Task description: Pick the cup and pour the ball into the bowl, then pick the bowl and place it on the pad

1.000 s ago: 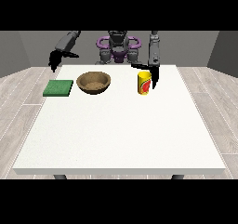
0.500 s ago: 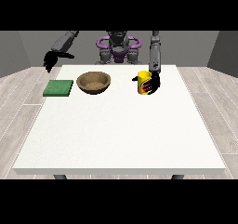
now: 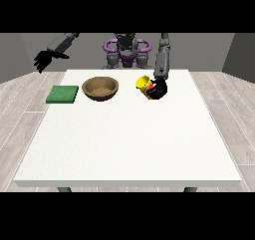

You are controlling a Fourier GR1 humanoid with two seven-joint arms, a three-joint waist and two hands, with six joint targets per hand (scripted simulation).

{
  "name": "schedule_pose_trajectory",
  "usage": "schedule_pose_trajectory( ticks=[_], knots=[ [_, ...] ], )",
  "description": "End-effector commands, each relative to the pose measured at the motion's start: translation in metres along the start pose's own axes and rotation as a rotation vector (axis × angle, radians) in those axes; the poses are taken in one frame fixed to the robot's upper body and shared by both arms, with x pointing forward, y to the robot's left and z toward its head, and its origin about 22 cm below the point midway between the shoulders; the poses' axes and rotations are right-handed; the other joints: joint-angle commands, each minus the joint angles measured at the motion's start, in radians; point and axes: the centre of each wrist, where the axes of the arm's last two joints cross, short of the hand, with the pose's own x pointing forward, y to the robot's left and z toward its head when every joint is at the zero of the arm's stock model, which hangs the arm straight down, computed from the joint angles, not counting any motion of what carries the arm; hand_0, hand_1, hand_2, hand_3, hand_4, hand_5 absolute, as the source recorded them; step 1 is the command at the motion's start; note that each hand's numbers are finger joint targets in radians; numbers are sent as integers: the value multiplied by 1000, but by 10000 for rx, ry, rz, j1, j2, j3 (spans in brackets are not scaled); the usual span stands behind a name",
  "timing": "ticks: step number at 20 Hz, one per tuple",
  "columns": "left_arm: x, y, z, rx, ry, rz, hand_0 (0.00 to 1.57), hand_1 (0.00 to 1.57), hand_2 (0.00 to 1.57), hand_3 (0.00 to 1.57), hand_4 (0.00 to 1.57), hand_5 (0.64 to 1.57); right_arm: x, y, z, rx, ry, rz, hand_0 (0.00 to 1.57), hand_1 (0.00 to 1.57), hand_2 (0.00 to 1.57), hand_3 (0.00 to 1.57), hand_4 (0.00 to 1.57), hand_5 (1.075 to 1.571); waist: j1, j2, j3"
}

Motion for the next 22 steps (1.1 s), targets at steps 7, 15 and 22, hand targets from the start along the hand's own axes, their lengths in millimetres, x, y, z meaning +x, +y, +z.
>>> schedule_pose_trajectory(
  ticks=[7,15,22],
  knots=[
    [49,-46,-20,-2205,-8,-2417,1372,1372,1571,1571,1054,1558,-30,-38,36,-1661,2421,219,0,0,104,0,0,1560,1471,-2521,-16],
    [83,-88,-1,-3452,3,-3796,1365,1365,1571,1571,1142,1566,-59,-43,88,-2055,3239,242,0,0,0,0,0,1560,1988,-3313,-30],
    [98,-106,18,-4058,-1506,-5460,1279,1279,1571,1571,1000,1569,-65,-57,115,-2595,3050,307,0,0,0,0,0,1552,2450,-3231,-25]
  ],
)
